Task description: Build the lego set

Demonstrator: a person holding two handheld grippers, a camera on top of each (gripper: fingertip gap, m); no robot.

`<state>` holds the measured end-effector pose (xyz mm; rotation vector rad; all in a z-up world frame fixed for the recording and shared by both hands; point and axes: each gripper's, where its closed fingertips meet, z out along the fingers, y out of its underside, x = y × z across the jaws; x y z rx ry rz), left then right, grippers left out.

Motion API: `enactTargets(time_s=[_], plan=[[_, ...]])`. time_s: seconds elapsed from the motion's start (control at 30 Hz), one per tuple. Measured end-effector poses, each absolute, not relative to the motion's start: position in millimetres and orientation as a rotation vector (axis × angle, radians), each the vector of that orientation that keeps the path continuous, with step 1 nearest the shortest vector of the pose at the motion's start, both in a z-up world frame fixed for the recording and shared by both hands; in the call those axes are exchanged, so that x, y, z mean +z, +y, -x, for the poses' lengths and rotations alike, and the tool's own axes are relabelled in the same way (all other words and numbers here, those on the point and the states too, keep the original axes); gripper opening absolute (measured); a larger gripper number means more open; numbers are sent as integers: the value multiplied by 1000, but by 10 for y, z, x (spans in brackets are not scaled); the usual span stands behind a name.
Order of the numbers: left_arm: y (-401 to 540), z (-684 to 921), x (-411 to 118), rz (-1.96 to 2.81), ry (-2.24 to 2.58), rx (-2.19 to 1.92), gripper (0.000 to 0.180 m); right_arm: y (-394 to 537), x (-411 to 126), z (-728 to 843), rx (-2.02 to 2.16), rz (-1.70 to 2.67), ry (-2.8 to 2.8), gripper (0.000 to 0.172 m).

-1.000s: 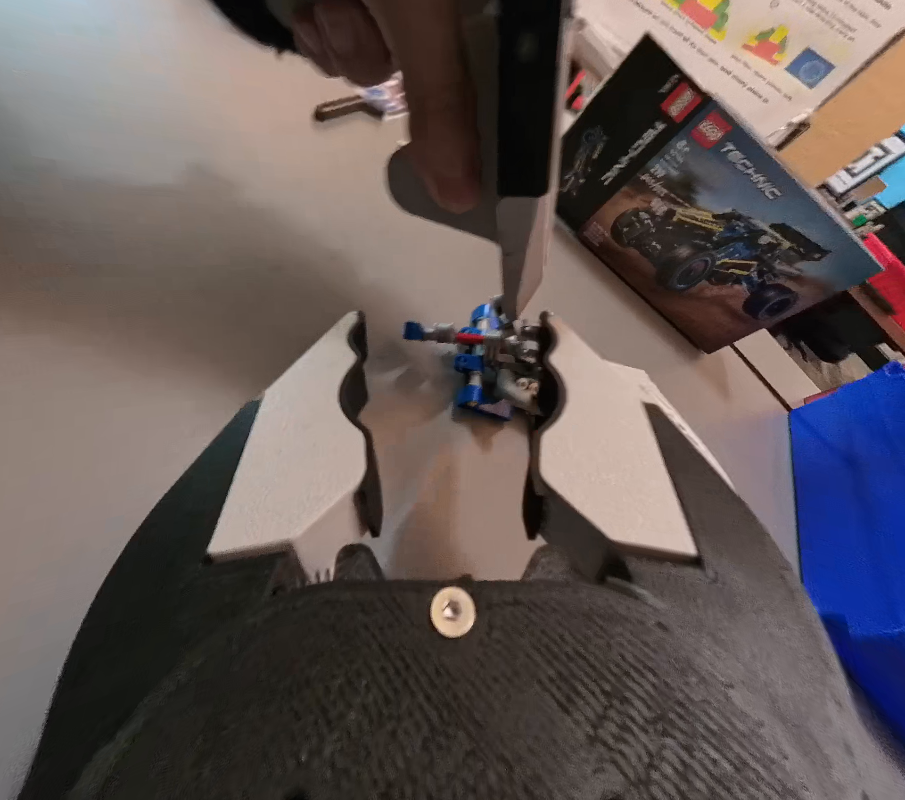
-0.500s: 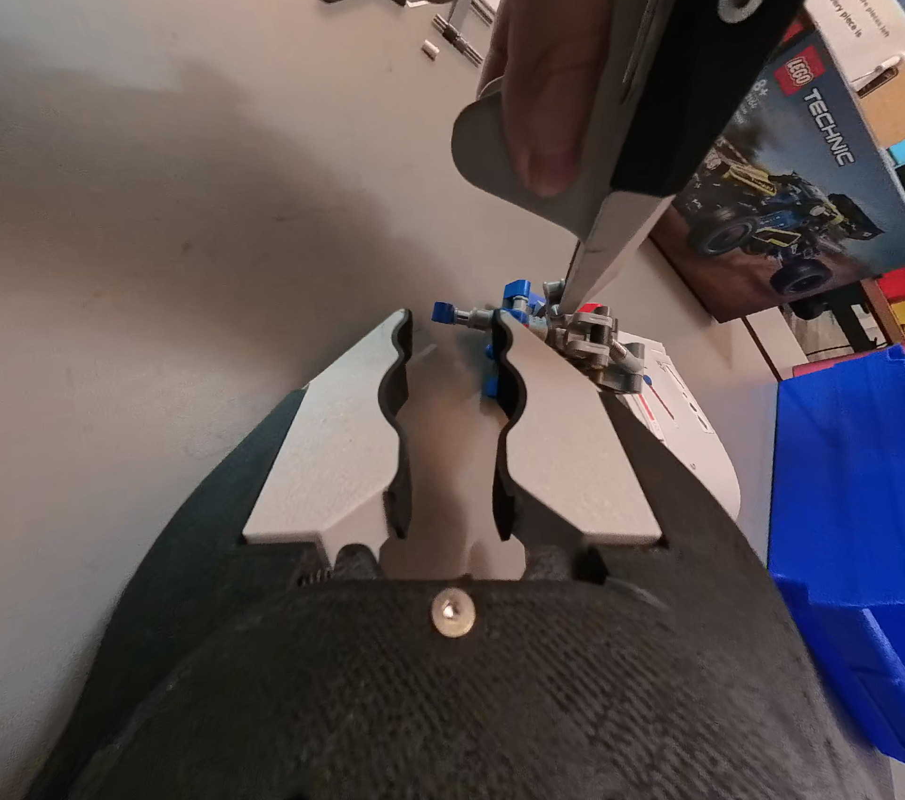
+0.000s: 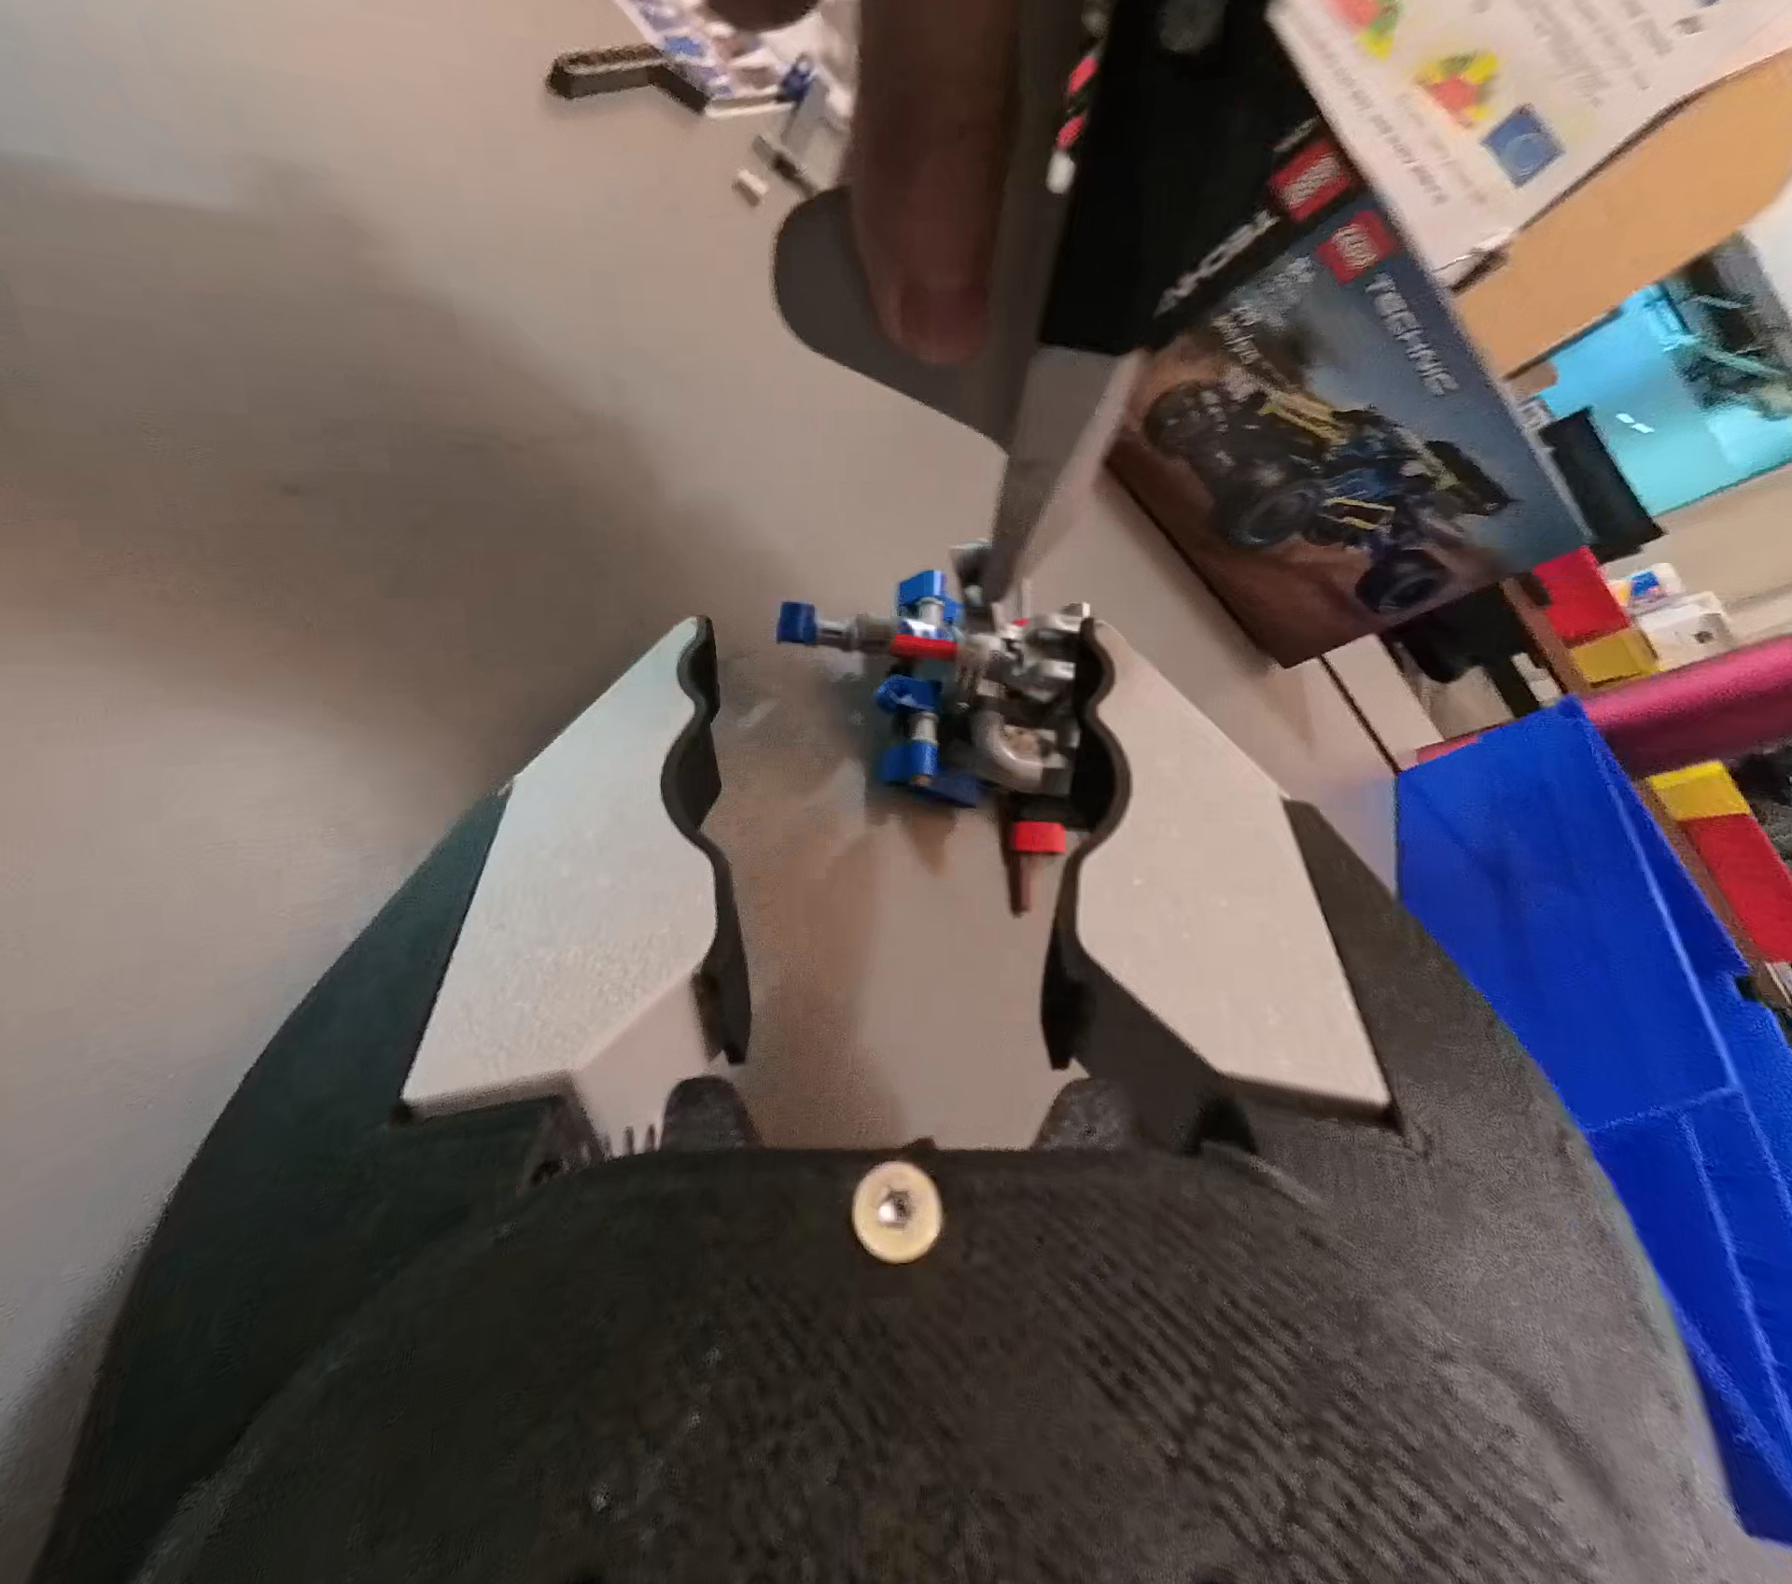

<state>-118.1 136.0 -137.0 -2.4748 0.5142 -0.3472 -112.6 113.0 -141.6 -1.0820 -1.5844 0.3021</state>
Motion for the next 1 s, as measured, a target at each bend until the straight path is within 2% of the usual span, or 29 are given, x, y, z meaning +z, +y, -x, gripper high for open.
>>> enactTargets(time_s=[0.13, 0.27, 0.43, 0.5, 0.7, 0.8, 1.0], plan=[[1362, 1196, -1349, 2473, 506, -342, 4, 1281, -1340, 1060, 352, 1086, -1540, 101], [1381, 1166, -1366, 2494, 507, -349, 4, 1352, -1421, 1099, 366, 1064, -1614, 105], [1403, 1152, -1395, 2510, 521, -317, 4, 1410, -1417, 1165, 360, 1019, -1627, 106], [1401, 1139, -1379, 2510, 524, -316, 4, 1406, -1431, 1174, 398, 1018, -1636, 99], [1426, 1130, -1364, 2506, 509, -309, 4, 1453, -1437, 1172, 434, 1008, -1647, 96], [1444, 1101, -1350, 2499, 508, -311, 4, 1430, -1476, 1183, 450, 1012, -1684, 85], [1492, 1084, -1346, 2492, 501, -297, 4, 1435, -1501, 1188, 465, 1038, -1702, 81]])
